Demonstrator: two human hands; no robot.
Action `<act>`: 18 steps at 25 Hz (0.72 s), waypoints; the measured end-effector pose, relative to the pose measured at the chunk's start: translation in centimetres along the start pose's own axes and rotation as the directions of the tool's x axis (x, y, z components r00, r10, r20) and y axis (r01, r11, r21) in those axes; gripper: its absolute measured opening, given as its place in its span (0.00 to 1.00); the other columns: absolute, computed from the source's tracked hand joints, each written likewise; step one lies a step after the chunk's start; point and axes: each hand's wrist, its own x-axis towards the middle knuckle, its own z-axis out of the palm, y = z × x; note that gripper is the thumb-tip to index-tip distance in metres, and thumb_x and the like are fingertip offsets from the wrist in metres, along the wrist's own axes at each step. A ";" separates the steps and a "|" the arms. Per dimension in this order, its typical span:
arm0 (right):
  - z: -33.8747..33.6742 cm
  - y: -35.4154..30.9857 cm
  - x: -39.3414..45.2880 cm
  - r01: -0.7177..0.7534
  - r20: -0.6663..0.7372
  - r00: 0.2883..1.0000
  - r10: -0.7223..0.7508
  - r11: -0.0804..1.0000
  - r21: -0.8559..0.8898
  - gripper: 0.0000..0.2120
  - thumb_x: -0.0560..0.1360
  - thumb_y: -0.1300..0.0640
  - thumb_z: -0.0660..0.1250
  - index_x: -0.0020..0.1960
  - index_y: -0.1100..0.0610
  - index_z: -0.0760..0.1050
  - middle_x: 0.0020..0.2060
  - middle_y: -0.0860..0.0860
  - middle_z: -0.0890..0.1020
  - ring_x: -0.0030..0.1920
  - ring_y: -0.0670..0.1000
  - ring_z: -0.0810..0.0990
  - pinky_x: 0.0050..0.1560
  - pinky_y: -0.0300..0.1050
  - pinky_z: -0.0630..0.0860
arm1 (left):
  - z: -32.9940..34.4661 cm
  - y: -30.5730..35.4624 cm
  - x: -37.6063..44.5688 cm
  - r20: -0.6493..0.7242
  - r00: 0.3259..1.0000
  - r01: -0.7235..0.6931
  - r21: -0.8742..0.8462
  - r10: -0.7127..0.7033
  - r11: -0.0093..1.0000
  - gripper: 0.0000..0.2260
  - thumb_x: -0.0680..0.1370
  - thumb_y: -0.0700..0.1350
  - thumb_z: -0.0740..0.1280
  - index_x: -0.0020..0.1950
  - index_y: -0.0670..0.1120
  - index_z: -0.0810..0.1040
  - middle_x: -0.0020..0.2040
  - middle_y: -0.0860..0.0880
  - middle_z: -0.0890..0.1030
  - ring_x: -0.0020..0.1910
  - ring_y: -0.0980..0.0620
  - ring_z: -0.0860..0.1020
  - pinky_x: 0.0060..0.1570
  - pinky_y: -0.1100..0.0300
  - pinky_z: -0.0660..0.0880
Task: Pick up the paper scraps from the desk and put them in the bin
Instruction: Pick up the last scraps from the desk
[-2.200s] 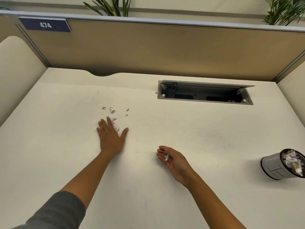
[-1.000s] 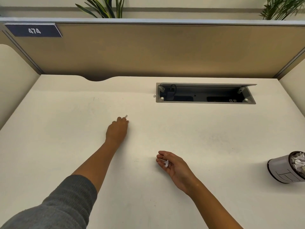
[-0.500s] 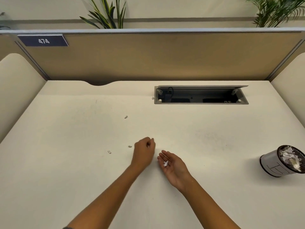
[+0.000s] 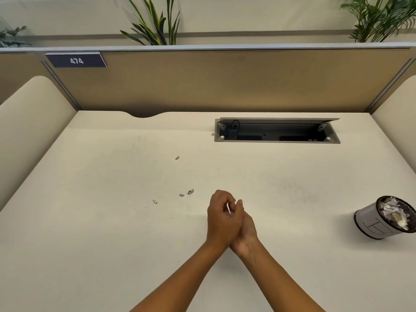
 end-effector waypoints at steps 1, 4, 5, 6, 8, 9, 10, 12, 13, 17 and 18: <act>-0.1 -0.1 0.1 -0.017 -0.038 0.999 0.016 1.000 -0.018 0.05 0.75 0.60 0.65 0.48 0.61 0.77 0.40 0.53 0.79 0.43 0.50 0.81 0.47 0.42 0.78 | -0.5 0.0 0.3 -0.033 0.999 -0.019 -0.017 0.019 1.000 0.07 0.73 0.46 0.66 0.38 0.53 0.69 0.39 0.56 0.73 0.41 0.52 0.75 0.40 0.64 0.72; 0.0 -0.5 0.4 0.013 -0.179 0.984 -0.024 0.998 -0.064 0.09 0.81 0.61 0.60 0.48 0.62 0.77 0.42 0.57 0.81 0.45 0.53 0.81 0.50 0.47 0.82 | -2.8 -1.3 1.6 -0.201 0.979 -0.001 0.121 0.026 0.993 0.04 0.75 0.46 0.66 0.48 0.52 0.72 0.48 0.56 0.74 0.51 0.54 0.75 0.52 0.60 0.72; 0.0 -0.6 0.4 0.032 -0.193 0.980 -0.040 0.999 -0.043 0.10 0.81 0.62 0.59 0.47 0.64 0.78 0.42 0.58 0.81 0.46 0.54 0.81 0.50 0.48 0.82 | -3.7 -2.4 2.1 -0.261 0.965 0.073 0.206 -0.017 0.976 0.07 0.76 0.46 0.66 0.53 0.49 0.72 0.53 0.53 0.74 0.56 0.51 0.74 0.57 0.56 0.72; 0.1 -0.7 0.4 0.044 -0.198 0.979 -0.047 0.999 -0.022 0.10 0.81 0.63 0.59 0.47 0.65 0.78 0.42 0.58 0.81 0.46 0.55 0.81 0.49 0.49 0.82 | -4.7 -3.7 2.6 -0.312 0.945 0.194 0.281 -0.102 0.940 0.13 0.76 0.45 0.66 0.59 0.45 0.71 0.60 0.50 0.73 0.62 0.48 0.71 0.62 0.51 0.70; 0.3 -0.8 0.2 0.044 -0.196 0.980 -0.046 0.999 -0.013 0.10 0.81 0.64 0.59 0.47 0.65 0.78 0.43 0.59 0.81 0.46 0.56 0.81 0.48 0.49 0.83 | -6.6 -6.2 3.2 -0.371 0.863 0.470 0.342 -0.343 0.814 0.26 0.78 0.47 0.64 0.72 0.38 0.62 0.75 0.41 0.61 0.76 0.41 0.56 0.75 0.47 0.57; 0.3 -0.9 0.1 0.042 -0.195 0.980 -0.045 0.999 -0.016 0.10 0.81 0.64 0.59 0.47 0.65 0.78 0.43 0.59 0.81 0.46 0.56 0.82 0.48 0.49 0.83 | -7.5 -7.1 3.4 -0.380 0.819 0.557 0.350 -0.429 0.753 0.31 0.79 0.48 0.63 0.76 0.36 0.55 0.79 0.38 0.52 0.79 0.41 0.47 0.77 0.47 0.48; 0.3 -1.0 0.1 0.044 -0.195 0.980 -0.046 0.999 -0.015 0.10 0.81 0.64 0.59 0.48 0.65 0.78 0.42 0.59 0.81 0.46 0.56 0.82 0.47 0.49 0.83 | -8.3 -7.9 3.5 -0.377 0.793 0.602 0.358 -0.479 0.714 0.34 0.80 0.49 0.62 0.77 0.35 0.49 0.79 0.37 0.46 0.79 0.41 0.42 0.78 0.48 0.42; 0.3 -1.1 -0.1 0.053 -0.198 0.979 -0.054 0.999 -0.010 0.10 0.81 0.64 0.59 0.48 0.65 0.78 0.43 0.58 0.81 0.46 0.55 0.81 0.47 0.48 0.83 | -9.2 -8.5 3.8 -0.336 0.795 0.605 0.377 -0.505 0.702 0.36 0.81 0.50 0.60 0.78 0.34 0.43 0.79 0.36 0.43 0.79 0.41 0.39 0.77 0.48 0.40; 0.2 -1.1 -0.2 0.056 -0.201 0.978 -0.057 0.998 -0.011 0.10 0.81 0.64 0.59 0.48 0.65 0.78 0.43 0.58 0.81 0.46 0.55 0.81 0.47 0.48 0.83 | -9.3 -8.4 3.9 -0.303 0.813 0.581 0.389 -0.497 0.715 0.36 0.81 0.50 0.59 0.78 0.34 0.42 0.79 0.36 0.43 0.79 0.41 0.40 0.77 0.48 0.40; 0.2 -1.2 -0.3 0.060 -0.216 0.974 -0.066 0.998 -0.033 0.08 0.81 0.64 0.60 0.48 0.65 0.77 0.44 0.58 0.80 0.47 0.55 0.80 0.57 0.48 0.78 | -8.1 -7.5 4.9 -0.135 0.888 0.453 0.423 -0.440 0.784 0.33 0.83 0.49 0.58 0.78 0.36 0.43 0.80 0.39 0.46 0.79 0.42 0.44 0.78 0.49 0.46; 0.2 -1.2 -0.3 0.062 -0.215 0.974 -0.068 0.997 -0.036 0.08 0.81 0.64 0.60 0.49 0.65 0.77 0.44 0.58 0.80 0.47 0.55 0.80 0.58 0.48 0.77 | -7.7 -7.4 5.1 -0.087 0.904 0.412 0.433 -0.418 0.802 0.32 0.83 0.49 0.57 0.79 0.38 0.43 0.80 0.40 0.47 0.79 0.43 0.45 0.78 0.50 0.48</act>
